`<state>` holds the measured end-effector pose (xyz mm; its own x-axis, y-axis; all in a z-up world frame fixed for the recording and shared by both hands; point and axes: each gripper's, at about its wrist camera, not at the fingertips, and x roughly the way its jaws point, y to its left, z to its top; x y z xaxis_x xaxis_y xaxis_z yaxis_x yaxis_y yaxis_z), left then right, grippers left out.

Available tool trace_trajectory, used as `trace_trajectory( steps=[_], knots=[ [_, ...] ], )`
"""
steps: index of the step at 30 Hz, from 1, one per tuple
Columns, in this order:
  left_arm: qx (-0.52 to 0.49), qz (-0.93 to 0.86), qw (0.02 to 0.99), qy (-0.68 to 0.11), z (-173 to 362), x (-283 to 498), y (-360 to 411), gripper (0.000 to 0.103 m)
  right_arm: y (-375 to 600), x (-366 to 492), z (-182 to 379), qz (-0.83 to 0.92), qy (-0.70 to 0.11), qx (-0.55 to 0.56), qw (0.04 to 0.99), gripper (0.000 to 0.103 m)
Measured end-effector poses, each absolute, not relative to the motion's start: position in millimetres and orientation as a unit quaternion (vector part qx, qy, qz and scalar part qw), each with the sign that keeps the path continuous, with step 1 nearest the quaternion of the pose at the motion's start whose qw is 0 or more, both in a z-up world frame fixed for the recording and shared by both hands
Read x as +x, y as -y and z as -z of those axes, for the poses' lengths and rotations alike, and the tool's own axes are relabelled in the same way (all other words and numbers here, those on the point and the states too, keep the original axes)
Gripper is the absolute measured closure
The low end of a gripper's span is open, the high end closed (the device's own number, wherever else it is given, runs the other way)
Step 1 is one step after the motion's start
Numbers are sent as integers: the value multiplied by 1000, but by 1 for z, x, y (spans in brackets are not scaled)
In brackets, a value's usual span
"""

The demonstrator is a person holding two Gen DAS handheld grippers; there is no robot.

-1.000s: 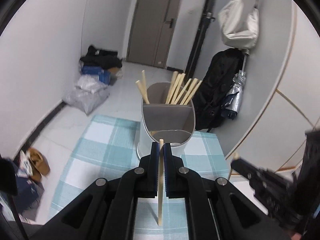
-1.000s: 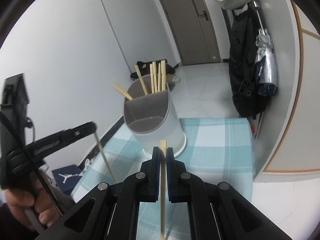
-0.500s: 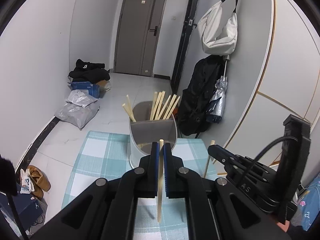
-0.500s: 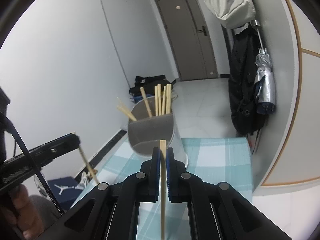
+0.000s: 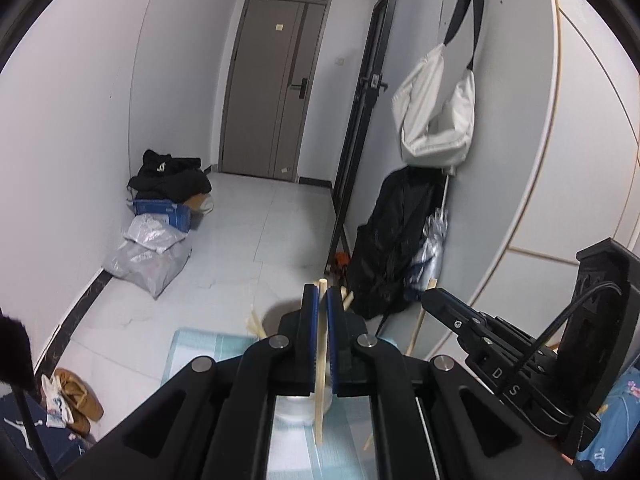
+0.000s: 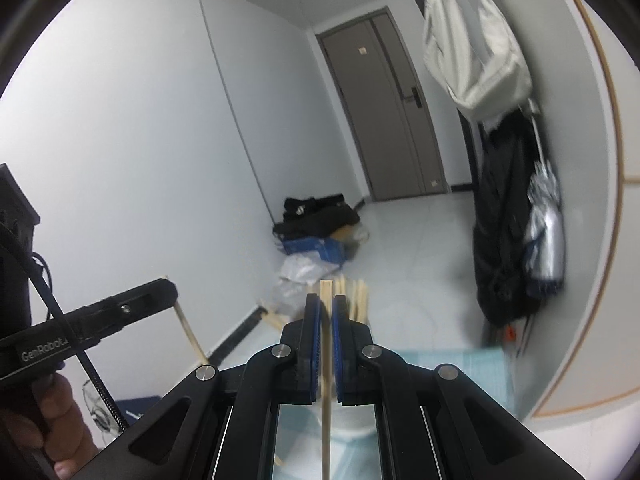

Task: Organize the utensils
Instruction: 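Carry both held chopsticks over the white holder and lower them in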

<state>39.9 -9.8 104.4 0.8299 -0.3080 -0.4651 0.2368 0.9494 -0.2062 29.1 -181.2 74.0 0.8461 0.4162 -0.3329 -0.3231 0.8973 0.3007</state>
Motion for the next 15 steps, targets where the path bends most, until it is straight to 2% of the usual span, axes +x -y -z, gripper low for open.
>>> trace_trajectory(
  steps=[7, 15],
  knots=[
    [-80, 136, 961, -228, -125, 75, 0, 102, 175, 70, -112, -200, -162, 118, 959, 98],
    [-83, 125, 965, -214, -122, 108, -15, 102, 159, 112, -124, -205, -122, 116, 964, 98]
  ],
)
